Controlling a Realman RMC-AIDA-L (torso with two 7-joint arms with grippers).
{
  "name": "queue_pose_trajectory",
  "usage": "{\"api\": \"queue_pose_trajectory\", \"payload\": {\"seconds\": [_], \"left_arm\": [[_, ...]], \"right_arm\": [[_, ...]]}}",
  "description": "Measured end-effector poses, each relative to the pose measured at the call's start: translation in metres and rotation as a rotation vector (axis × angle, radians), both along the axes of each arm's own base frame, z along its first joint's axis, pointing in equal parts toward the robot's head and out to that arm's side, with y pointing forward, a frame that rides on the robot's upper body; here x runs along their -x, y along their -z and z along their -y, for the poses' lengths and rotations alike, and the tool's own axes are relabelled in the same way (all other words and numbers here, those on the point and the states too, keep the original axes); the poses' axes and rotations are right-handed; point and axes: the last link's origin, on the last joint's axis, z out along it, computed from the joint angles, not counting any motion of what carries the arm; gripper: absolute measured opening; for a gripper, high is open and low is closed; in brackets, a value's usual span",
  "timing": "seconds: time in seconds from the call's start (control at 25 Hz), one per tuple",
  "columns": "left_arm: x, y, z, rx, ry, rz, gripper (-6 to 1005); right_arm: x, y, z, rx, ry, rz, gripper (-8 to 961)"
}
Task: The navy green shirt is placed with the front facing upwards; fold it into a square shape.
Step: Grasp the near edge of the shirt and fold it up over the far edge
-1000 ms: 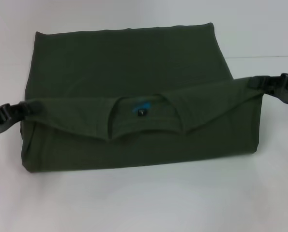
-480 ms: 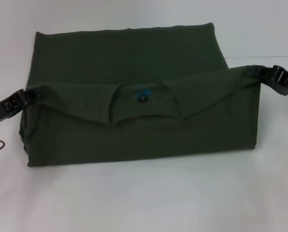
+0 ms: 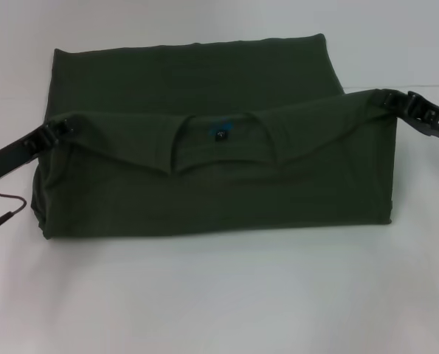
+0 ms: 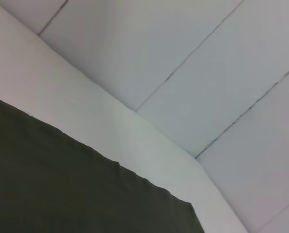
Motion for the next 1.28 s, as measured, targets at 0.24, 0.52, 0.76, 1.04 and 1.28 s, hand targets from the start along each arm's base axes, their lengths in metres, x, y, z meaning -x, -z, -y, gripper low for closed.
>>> {"api": "queue_pose_trajectory", "payload": {"seconds": [0.24, 0.52, 0.76, 1.04, 1.28], "left_arm": [[-0.002, 0.002, -0.006, -0.038, -0.015, -0.010, 143], [-0.002, 0.004, -0.008, -0.076, -0.029, -0.018, 146], [-0.005, 0.016, -0.012, -0.080, -0.026, -0.052, 149], [-0.008, 0.025, -0.017, -0.086, -0.026, -0.084, 152], [-0.005, 0.025, -0.018, -0.093, -0.045, -0.094, 154]], "right_arm": [[0.004, 0.006, -0.005, -0.045, 0.007, 0.009, 21], [0.002, 0.010, -0.009, -0.069, 0.024, 0.020, 21], [-0.004, 0.015, -0.009, -0.076, 0.061, 0.035, 22], [-0.008, 0.018, -0.008, -0.076, 0.081, 0.041, 22], [-0.008, 0.021, -0.008, -0.070, 0.084, 0.048, 21]]}}
